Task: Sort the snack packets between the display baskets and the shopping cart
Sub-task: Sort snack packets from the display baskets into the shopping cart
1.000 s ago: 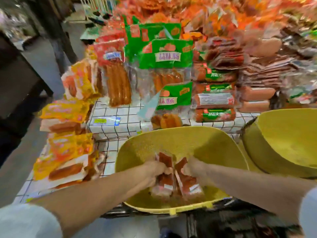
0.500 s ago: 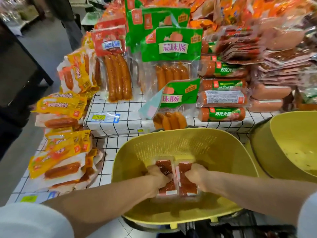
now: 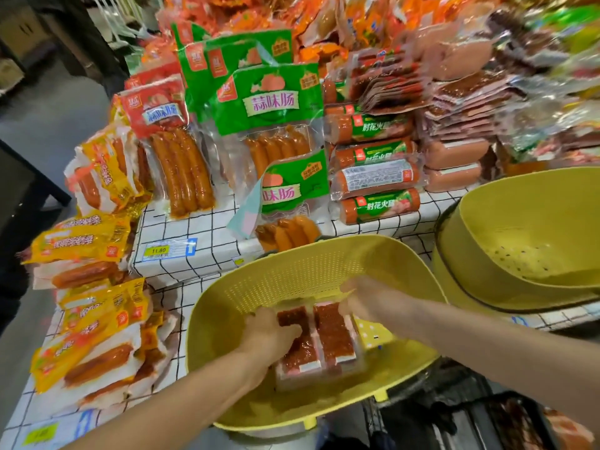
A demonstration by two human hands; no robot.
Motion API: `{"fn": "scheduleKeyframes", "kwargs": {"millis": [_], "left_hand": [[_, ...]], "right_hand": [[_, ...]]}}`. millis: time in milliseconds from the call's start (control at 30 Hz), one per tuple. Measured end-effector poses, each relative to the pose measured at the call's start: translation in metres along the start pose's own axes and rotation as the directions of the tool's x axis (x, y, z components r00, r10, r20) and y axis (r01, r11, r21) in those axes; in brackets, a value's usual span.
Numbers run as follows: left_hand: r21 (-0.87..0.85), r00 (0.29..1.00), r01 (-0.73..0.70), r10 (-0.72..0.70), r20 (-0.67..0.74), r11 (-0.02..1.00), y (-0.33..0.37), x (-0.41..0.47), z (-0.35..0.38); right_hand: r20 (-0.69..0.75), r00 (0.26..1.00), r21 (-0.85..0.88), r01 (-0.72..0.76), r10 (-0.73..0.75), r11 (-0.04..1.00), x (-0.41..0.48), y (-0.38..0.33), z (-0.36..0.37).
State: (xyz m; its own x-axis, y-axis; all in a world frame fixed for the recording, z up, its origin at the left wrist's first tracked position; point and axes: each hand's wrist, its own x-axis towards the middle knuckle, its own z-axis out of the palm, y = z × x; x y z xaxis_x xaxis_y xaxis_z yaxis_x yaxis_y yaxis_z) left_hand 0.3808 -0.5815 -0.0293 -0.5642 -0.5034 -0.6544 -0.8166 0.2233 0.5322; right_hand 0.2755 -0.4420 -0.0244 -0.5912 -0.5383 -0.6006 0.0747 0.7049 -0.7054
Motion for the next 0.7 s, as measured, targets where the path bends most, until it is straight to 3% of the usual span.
{"fn": "scheduleKeyframes", "kwargs": {"millis": [67,100,167,233,300,433,600,700], "left_hand": [[0.111,0.967,-0.237,0.245,-0.068,0.965,0.008,-0.018,-0.001],[0.168,0.907,-0.396,0.413,-0.082,0.903,0.014,-0.028,0.001],[0.269,0.715,-0.663,0.698,-0.048,0.698,0.03,-0.052,0.01],[0.319,0.554,-0.792,0.832,0.019,0.52,0.048,-0.072,0.03],[0.285,0.444,-0.867,0.894,0.068,0.409,0.066,-0.089,0.059],[0.229,0.287,-0.943,0.937,0.198,0.24,0.089,-0.115,0.147],[0.173,0.188,-0.978,0.864,0.467,0.119,0.097,-0.135,0.283],[0.124,0.195,-0.981,0.685,0.702,0.152,0.101,-0.145,0.361]], "right_hand": [[-0.047,0.986,0.024,0.163,-0.161,0.986,-0.029,0.0,-0.022],[-0.099,0.959,0.01,0.269,-0.267,0.963,-0.047,0.004,-0.031],[-0.22,0.873,-0.014,0.444,-0.436,0.896,-0.085,0.026,-0.046],[-0.359,0.78,-0.099,0.514,-0.512,0.852,-0.121,0.061,-0.057],[-0.461,0.727,-0.22,0.461,-0.508,0.86,-0.154,0.103,-0.066],[-0.668,0.68,-0.197,0.228,-0.301,0.953,-0.216,0.203,-0.071],[-0.803,0.574,0.135,-0.084,0.159,0.987,-0.279,0.349,-0.053],[-0.785,0.504,0.287,-0.221,0.36,0.932,-0.301,0.421,-0.035]]}}
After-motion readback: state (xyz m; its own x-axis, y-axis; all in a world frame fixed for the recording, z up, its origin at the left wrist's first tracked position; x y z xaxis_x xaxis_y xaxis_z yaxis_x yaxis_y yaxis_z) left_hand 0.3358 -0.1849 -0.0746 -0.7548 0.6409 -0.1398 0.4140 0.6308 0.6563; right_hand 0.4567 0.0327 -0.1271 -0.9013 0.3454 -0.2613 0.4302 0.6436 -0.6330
